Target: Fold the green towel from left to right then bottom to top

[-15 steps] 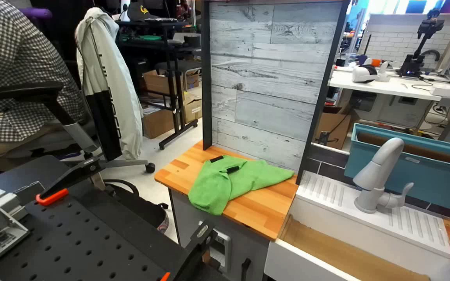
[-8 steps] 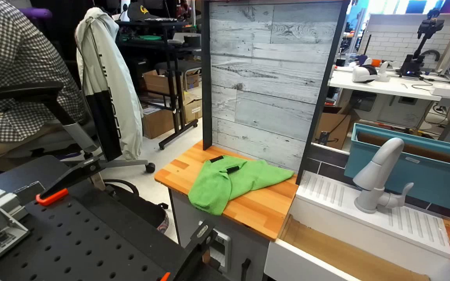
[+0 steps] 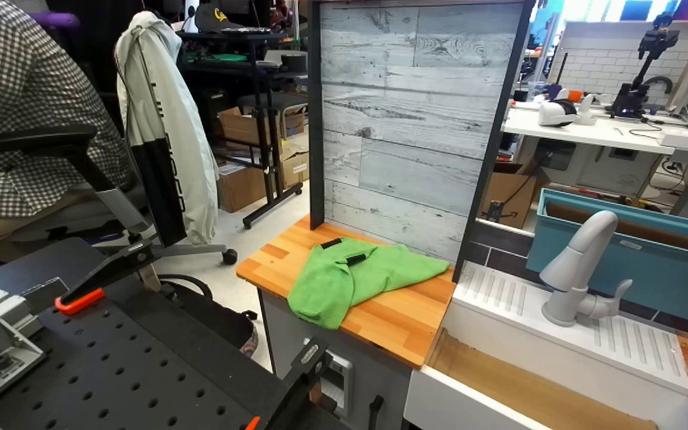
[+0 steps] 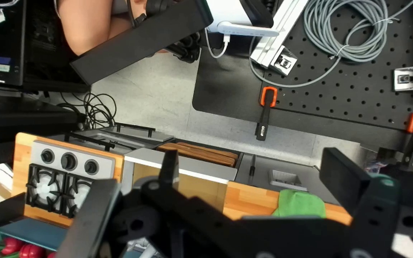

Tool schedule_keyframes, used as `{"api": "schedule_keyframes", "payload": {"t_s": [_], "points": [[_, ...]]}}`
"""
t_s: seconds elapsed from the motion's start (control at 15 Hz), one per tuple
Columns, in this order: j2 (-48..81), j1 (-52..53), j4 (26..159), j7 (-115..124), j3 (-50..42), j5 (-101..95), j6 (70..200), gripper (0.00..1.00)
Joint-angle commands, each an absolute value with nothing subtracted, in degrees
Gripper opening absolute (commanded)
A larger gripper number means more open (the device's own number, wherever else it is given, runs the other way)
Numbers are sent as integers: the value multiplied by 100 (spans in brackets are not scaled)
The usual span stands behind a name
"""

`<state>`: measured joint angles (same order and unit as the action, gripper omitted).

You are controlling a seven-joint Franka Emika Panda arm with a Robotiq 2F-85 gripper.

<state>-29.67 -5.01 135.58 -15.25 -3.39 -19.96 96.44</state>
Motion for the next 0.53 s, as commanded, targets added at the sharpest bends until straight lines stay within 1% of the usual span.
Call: {"api": "schedule_keyframes", "payload": {"t_s": [0.0, 0.27, 0.47], "points": [[-2750, -440, 13460, -898, -397, -1787, 9800, 100], [-2366, -466, 13331, -159, -319, -1543, 10001, 100], [-1857, -467, 13211, 496, -220, -1355, 10460, 100]]}}
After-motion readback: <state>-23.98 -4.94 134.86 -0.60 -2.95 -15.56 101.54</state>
